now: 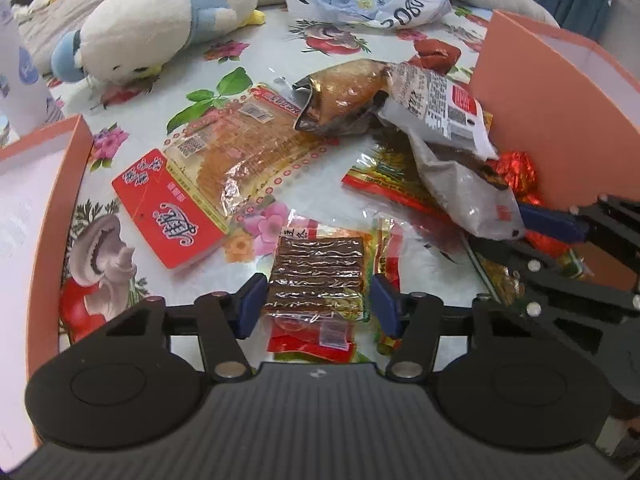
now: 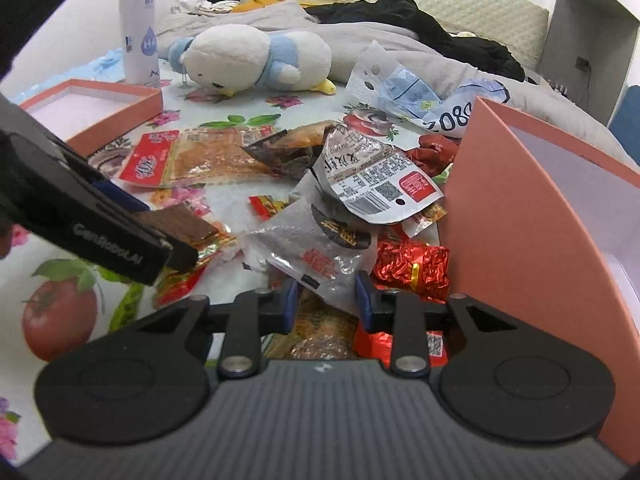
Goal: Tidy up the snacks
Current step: 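Grasp the brown strip snack with the left tool while the right tool grasps the clear bag, then carry both held snacks over the deep pink box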
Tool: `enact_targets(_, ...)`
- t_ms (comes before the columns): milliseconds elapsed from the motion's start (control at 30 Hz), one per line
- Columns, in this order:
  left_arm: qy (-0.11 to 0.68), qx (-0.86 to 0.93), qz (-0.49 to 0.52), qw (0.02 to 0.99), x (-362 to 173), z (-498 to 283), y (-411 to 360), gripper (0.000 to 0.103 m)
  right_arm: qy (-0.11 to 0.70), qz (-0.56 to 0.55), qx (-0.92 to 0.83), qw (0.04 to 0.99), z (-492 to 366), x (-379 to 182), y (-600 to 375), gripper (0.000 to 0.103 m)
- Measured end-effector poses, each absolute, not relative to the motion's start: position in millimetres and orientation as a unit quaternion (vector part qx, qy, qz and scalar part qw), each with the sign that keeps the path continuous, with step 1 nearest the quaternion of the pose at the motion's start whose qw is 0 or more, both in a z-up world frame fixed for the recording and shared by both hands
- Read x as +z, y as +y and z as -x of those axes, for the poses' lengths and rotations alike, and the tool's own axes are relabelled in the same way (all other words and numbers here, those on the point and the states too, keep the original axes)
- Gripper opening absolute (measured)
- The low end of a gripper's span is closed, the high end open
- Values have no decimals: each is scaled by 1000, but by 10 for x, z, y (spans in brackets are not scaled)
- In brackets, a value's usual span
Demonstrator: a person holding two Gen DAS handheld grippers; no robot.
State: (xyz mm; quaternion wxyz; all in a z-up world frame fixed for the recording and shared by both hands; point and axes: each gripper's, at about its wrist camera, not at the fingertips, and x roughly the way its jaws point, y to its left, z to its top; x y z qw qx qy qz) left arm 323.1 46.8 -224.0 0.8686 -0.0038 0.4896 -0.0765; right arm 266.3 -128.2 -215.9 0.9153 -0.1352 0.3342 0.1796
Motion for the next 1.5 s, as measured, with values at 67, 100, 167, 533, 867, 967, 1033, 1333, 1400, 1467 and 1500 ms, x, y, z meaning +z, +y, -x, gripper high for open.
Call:
enact_targets(67,491,-75,12,868,-2222,-3194,475,60,338,129,185,914,-2611,-2130,-1297,33)
enact_targets(100,492,-74,16,868,-2210,-3170,480,60,340,126,189,912,-2574,-2117,-1309,33)
enact_targets(167,492,-68,23,868,-2177,-3103,492,59,339,125,194,912,-2496,-2086,-1327,33)
enact_targets(533,475,-27,55,878,-2011,-2616,567,58,341,122,216,906,-2011,-1946,-1471,32)
enact_targets(867,456,-10,86,886,-1787,-2231,451,58,338,83,210,913,-1765,-1823,-1683,31)
enact_targets(967,446,-12,97,890,-1730,-2127,364,58,333,76,207,917,-1718,-1780,-1728,29)
enact_targets(1033,444,-11,105,890,-1716,-2063,317,58,333,72,201,919,-1695,-1753,-1753,29)
enact_targets(1333,432,-18,124,893,-1585,-1859,216,58,322,59,191,926,-1577,-1661,-1843,23)
enact_targets(1400,427,-19,127,895,-1534,-1826,199,58,318,54,190,927,-1548,-1621,-1870,23)
enact_targets(1467,422,-20,131,897,-1475,-1794,183,58,312,49,189,930,-1518,-1564,-1893,22)
enact_targets(1500,419,-19,134,898,-1438,-1776,170,58,309,48,188,931,-1497,-1532,-1903,22)
